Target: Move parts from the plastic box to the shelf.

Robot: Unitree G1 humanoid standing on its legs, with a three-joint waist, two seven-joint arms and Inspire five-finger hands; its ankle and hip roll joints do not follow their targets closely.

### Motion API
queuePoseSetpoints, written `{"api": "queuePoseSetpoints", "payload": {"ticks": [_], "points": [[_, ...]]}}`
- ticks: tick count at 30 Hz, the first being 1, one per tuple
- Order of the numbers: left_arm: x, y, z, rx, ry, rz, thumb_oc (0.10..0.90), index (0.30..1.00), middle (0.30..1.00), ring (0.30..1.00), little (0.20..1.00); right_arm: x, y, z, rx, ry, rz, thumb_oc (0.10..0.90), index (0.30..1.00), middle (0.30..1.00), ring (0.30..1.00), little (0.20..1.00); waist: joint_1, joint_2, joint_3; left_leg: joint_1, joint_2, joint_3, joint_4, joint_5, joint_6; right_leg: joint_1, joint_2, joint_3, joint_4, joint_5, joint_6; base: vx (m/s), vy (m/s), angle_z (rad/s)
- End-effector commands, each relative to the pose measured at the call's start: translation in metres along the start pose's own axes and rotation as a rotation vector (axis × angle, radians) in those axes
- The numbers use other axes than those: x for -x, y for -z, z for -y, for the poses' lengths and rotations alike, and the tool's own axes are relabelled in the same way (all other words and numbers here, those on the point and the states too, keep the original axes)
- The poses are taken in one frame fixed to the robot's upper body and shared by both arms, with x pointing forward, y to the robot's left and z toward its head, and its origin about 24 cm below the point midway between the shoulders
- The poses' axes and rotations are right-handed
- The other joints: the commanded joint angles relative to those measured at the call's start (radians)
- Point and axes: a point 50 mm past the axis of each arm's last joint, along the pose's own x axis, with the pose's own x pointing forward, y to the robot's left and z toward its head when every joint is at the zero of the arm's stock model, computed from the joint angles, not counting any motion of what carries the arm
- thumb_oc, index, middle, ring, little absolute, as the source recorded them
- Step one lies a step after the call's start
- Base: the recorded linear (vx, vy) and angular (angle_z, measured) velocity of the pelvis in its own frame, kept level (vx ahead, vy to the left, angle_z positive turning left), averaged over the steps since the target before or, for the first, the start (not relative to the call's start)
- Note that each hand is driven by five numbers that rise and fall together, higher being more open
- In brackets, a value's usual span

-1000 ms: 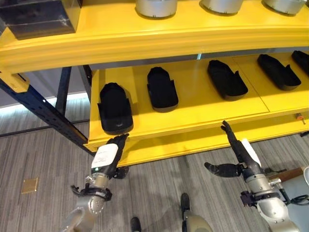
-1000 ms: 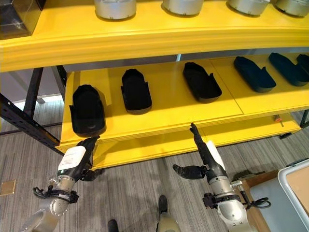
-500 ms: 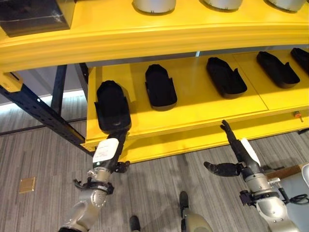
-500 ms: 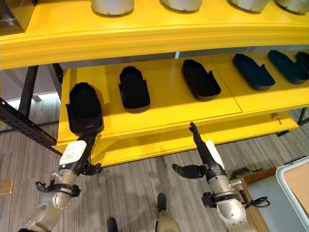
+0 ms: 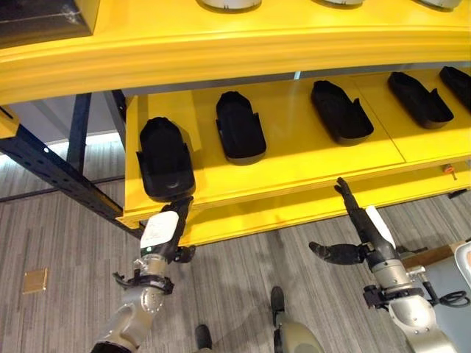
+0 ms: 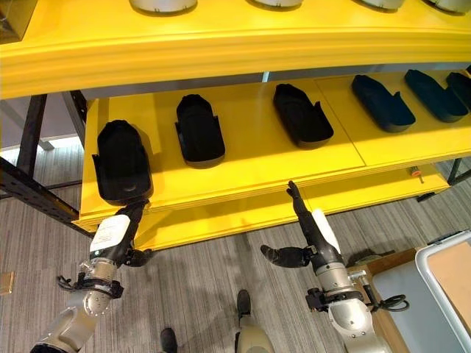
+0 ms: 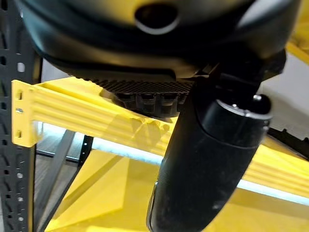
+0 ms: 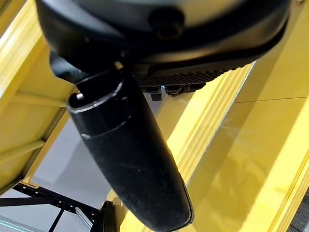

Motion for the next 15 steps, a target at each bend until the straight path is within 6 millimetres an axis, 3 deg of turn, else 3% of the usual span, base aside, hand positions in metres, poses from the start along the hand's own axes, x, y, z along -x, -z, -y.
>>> {"api": "queuePoseSetpoints", "payload": {"ticks": [1, 15], "points": [[-0.029, -0.009, -0.041, 0.005, -0.214, 0.055, 0.900, 1.000, 1.000, 1.000, 1.000, -0.015, -0.047, 0.019, 0.041, 0.087, 0.272, 0.900, 1.000, 1.000, 1.000, 1.000, -0.011, -0.020, -0.013, -0.039, 0.026, -0.017, 0.022, 0.018, 0.021, 0.089, -0.066, -0.037, 0.052, -0.117, 0.068, 0.00, 0.000, 0.00], [-0.035, 0.003, -0.040, 0.009, -0.224, -0.017, 0.900, 1.000, 1.000, 1.000, 1.000, -0.015, -0.048, 0.017, 0.040, 0.069, 0.276, 0.900, 1.000, 1.000, 1.000, 1.000, -0.012, -0.029, -0.014, -0.036, 0.028, -0.017, 0.025, 0.017, 0.021, 0.092, -0.064, -0.037, 0.053, -0.120, 0.067, 0.00, 0.000, 0.00]]}}
